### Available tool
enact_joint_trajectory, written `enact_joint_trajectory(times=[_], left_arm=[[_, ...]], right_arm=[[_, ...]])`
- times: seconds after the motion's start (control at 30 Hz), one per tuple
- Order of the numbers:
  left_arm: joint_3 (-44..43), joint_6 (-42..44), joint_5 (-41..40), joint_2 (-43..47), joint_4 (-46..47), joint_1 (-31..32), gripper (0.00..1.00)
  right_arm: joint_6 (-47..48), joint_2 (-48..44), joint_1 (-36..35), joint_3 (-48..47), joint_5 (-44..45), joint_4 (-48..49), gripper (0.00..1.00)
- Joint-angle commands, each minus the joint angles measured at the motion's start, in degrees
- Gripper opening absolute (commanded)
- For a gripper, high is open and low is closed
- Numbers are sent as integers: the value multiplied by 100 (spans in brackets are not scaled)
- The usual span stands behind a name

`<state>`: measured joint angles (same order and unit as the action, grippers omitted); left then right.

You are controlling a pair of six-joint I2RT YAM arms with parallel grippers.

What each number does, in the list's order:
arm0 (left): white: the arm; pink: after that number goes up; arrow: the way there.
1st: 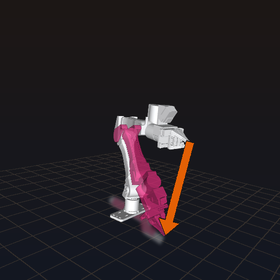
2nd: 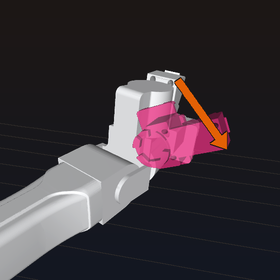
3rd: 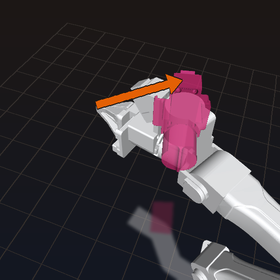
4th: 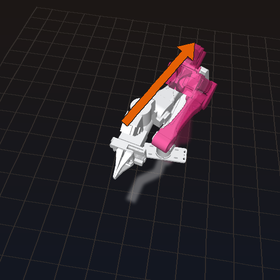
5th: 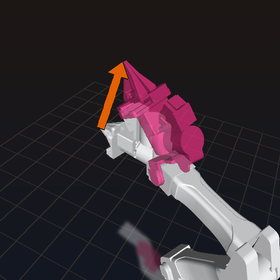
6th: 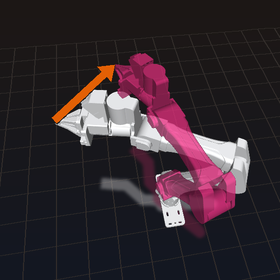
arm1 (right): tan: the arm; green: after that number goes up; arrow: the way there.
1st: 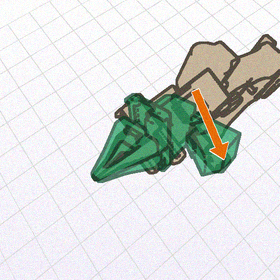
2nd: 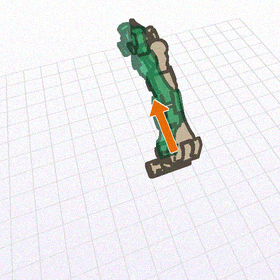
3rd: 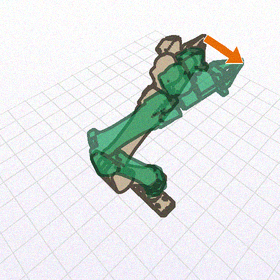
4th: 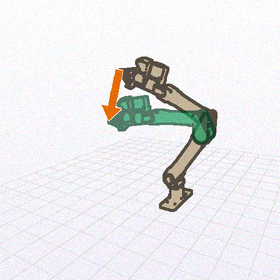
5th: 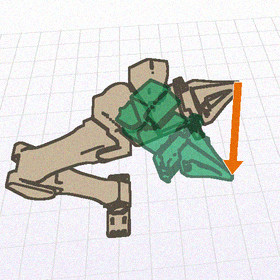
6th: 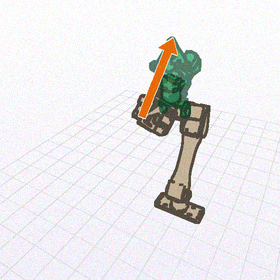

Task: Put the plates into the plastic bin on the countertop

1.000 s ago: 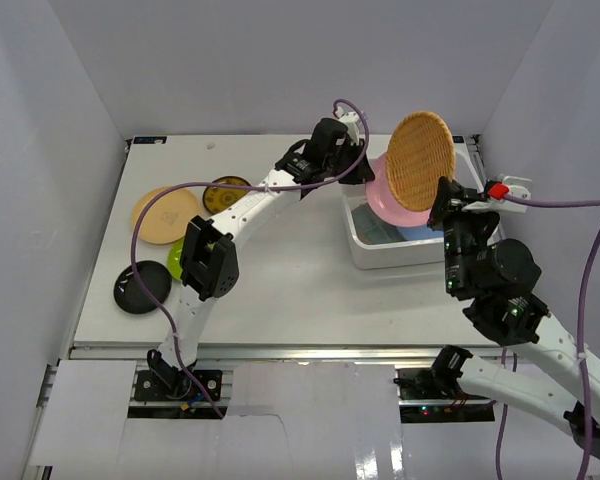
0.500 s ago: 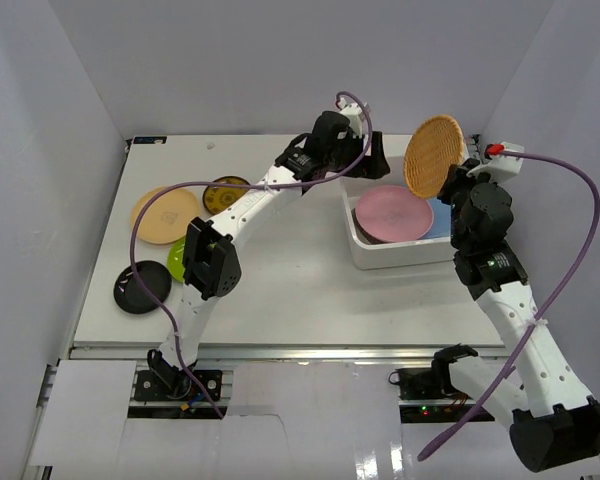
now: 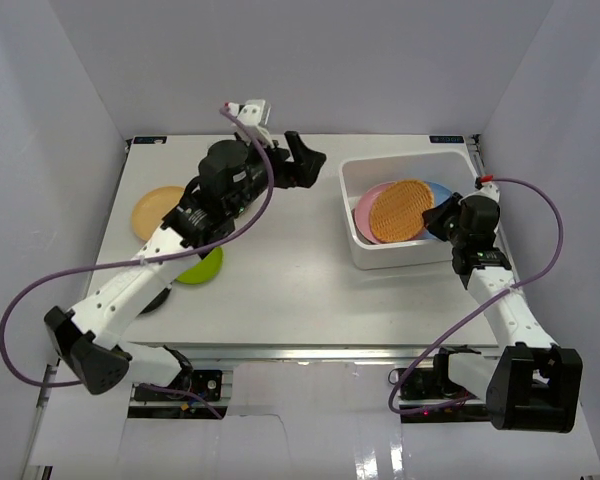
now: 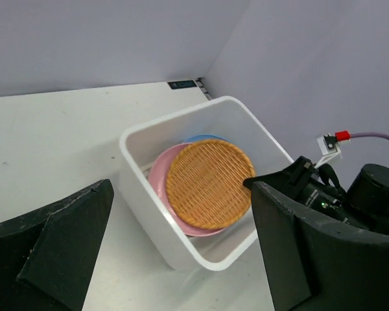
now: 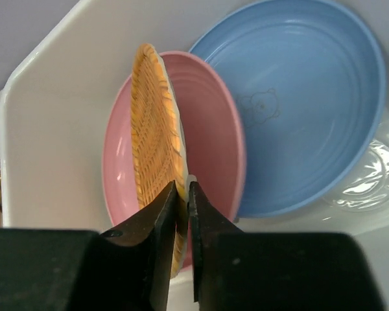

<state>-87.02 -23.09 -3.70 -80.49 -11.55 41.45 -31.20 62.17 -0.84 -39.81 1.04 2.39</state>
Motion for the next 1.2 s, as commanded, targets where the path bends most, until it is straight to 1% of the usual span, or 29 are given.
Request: enact_joint_trajectory(times=[0.0, 0.03, 0.07, 0.1, 0.13, 0.17, 0.2, 0.23, 0.27, 0.3, 0.33, 0.4, 0.47, 0.5, 0.53, 0.6, 0.63, 0.67, 0.7, 0.77, 0.8, 0.87, 0.9, 1.03, 1.17], left_arm=[[982, -222, -1052, 445, -30, -23, 98], [1151, -213, -1210, 716, -101, -32, 98], [1300, -205, -1403, 823, -189, -41, 98], [1537, -196, -1875, 903, -442, -49, 98], [1661, -204, -2114, 1025, -566, -110, 98], [1802, -370, -2465, 1087, -768, -163, 98], [2125, -493, -2460, 1157, -804, -399, 98], [2311, -625, -2312, 1254, -805, -592, 98], [2469, -800, -2067, 1290, -787, -864, 98], [2627, -1124, -1464, 1290, -735, -1432, 98], [2899, -1275, -1188, 1194, -682, -1682, 98], [3094, -1540, -922, 1036, -498, -2104, 98], [3235, -1724, -896, 712, -279, -2333, 98], [3236, -1864, -921, 606, -199, -2378, 97], [3244, -1927, -1026, 500, 10, -2405, 95], [3245, -2067, -1158, 157, 205, -2475, 92], [3183, -2103, -1246, 26, 354, -2493, 91], [3131, -2164, -1273, -298, 399, -2545, 88], [3052, -2278, -1221, -475, 434, -2598, 87], [2771, -2384, -1141, -1018, 443, -2694, 83], [2709, -2489, -1159, -1169, 443, -2730, 82], [2603, -2638, -1194, -1425, 417, -2800, 81], [2611, -2709, -1229, -1565, 408, -2818, 81], [2656, -2859, -1387, -1864, 732, -2906, 80], [2524, -2833, -1037, -2321, 1111, -3011, 80]], right_arm=[[-509, 58, 242, 131, -753, 631, 20], [-606, 128, 286, 149, -780, 622, 30], [-624, 146, 347, 149, -789, 622, 55], [-615, 146, 365, 141, -737, 605, 70], [-572, 85, 374, 88, -693, 596, 88], [-519, 32, 374, 44, -606, 578, 95], [-440, -55, 374, -26, -570, 552, 99], [-318, -204, 374, -235, -535, 447, 93], [-247, -275, 374, -377, -578, 377, 92], [-177, -345, 365, -500, -657, 341, 92], [-141, -468, 322, -710, -753, 341, 91], [-18, -583, 208, -878, -1078, 315, 92], [79, -724, -301, -976, -1176, 297, 97], [131, -759, -503, -993, -1185, 314, 99], [219, -759, -1053, -1019, -1141, 332, 99], [448, -681, -1653, -1081, -983, 323, 90], [527, -645, -2196, -1116, -904, 323, 83], [580, -610, -2453, -1125, -860, 332, 81], [719, -531, -2882, -1125, -834, 349, 71], [834, -330, -3210, -1099, -772, 358, 61], [913, -268, -3490, -1081, -728, 350, 56], [993, -101, -3755, -1038, -702, 306, 54], [1011, -57, -4000, -1020, -675, 323, 54], [1028, 338, -4520, -923, -640, 516, 54], [985, 813, -5056, -950, -543, 657, 54]])
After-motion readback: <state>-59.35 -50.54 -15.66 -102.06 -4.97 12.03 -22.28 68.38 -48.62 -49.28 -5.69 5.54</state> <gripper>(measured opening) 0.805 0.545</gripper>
